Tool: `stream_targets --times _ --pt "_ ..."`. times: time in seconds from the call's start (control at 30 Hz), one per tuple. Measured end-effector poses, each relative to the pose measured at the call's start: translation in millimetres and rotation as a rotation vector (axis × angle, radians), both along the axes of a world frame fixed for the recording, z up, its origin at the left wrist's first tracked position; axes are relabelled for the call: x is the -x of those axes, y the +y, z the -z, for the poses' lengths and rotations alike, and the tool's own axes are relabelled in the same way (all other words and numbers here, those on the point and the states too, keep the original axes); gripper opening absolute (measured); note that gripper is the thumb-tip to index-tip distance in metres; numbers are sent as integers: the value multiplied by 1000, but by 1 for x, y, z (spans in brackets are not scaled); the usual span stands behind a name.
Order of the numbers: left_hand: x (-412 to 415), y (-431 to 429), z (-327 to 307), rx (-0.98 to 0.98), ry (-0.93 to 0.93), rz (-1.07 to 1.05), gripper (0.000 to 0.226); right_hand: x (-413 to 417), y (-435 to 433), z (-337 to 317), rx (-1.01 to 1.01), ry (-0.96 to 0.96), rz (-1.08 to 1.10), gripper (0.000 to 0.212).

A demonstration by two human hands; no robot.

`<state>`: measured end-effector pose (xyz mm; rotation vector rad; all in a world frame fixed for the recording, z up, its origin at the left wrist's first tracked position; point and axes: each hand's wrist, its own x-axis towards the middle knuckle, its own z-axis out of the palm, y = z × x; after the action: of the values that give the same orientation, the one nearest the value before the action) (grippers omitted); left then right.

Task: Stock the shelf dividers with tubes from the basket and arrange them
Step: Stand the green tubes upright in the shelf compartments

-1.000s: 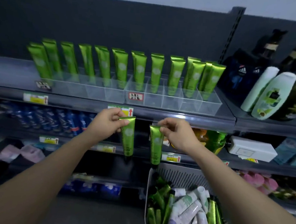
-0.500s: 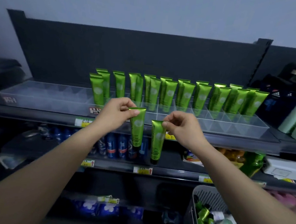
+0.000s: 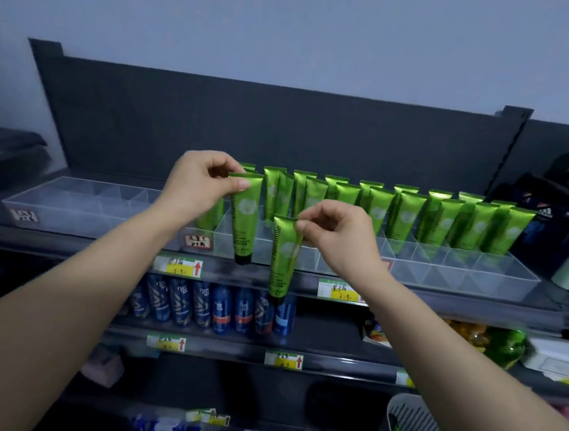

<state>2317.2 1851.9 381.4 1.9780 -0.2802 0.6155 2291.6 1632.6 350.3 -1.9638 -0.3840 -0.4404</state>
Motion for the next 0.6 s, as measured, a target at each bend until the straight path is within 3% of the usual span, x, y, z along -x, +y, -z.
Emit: stream_targets --times 0.27,0.6 --pt "-27 14 -23 -38 -50 -41 22 -20 16 -15 -10 -103 -46 23" --pt "-54 23 -34 -325 44 -27 10 -34 35 -24 -22 -100 -3 29"
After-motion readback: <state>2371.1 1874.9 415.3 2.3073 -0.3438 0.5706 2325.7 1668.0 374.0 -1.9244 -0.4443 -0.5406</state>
